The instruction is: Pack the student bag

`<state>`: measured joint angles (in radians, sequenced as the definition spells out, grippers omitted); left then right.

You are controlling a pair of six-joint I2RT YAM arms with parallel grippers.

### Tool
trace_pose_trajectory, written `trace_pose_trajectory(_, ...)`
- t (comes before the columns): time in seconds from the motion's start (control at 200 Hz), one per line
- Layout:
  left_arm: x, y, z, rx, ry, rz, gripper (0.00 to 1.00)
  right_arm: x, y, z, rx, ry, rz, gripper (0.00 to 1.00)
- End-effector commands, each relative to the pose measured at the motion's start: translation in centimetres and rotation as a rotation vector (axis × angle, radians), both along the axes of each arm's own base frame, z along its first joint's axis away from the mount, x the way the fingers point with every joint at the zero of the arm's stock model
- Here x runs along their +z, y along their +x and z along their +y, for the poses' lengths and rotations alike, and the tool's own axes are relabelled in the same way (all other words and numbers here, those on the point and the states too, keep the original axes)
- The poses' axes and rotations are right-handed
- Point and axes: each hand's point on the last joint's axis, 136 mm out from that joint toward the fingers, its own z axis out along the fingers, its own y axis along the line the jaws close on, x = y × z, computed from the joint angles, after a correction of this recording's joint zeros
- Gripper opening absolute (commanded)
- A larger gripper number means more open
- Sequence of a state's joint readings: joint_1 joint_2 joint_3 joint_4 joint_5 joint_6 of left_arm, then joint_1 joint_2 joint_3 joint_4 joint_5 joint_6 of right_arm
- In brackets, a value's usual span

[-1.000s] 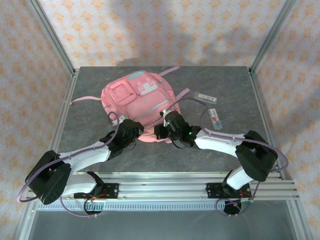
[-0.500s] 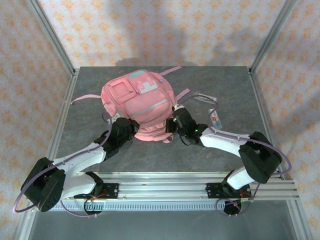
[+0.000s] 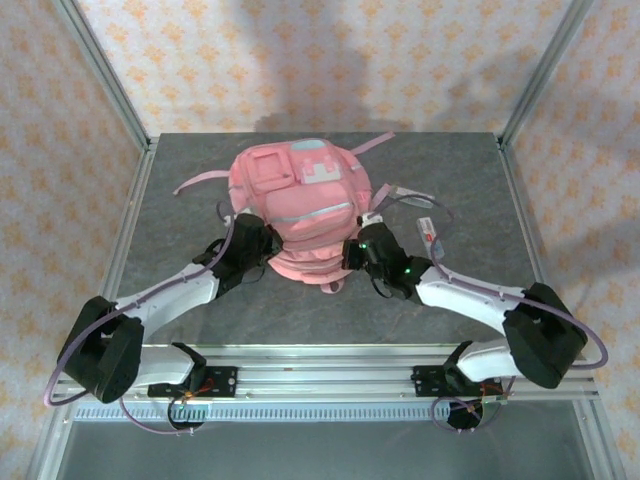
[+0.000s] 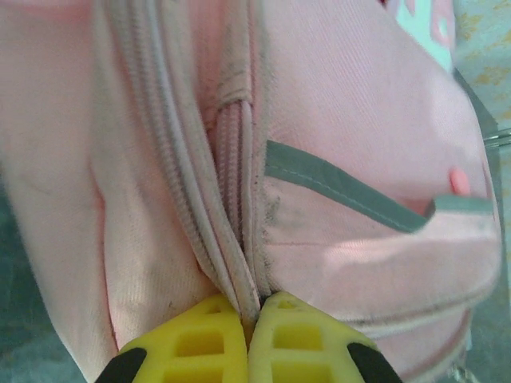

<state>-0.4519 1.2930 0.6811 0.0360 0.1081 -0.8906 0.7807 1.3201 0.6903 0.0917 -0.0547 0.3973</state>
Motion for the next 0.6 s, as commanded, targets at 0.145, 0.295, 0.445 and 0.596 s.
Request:
trace_pose_trajectory(0.145,3.5,4.8,7.0,0.157,0.08,-0.113,0.0,0.6,-3.0,4.5,0.132,0.091,0.044,0.0)
trace_pose_trajectory(0.295,4.5,5.2,7.3,0.16,0.038,-0.109,0.44,1.1,-2.1,6.8,0.165,0.135,0.047,0.0)
trace_pose_trajectory(0.445,3.7,2.3,5.4,0.121,-0.04,-0.088,0.57,1.5,-1.6,7.4,0.163,0.143,0.036,0.0)
trace_pose_trajectory(0.596,2.9,-1.4,2.0,0.078,-0.113,-0.09,0.63,1.3,-1.6,7.2,0.159,0.136,0.039,0.0)
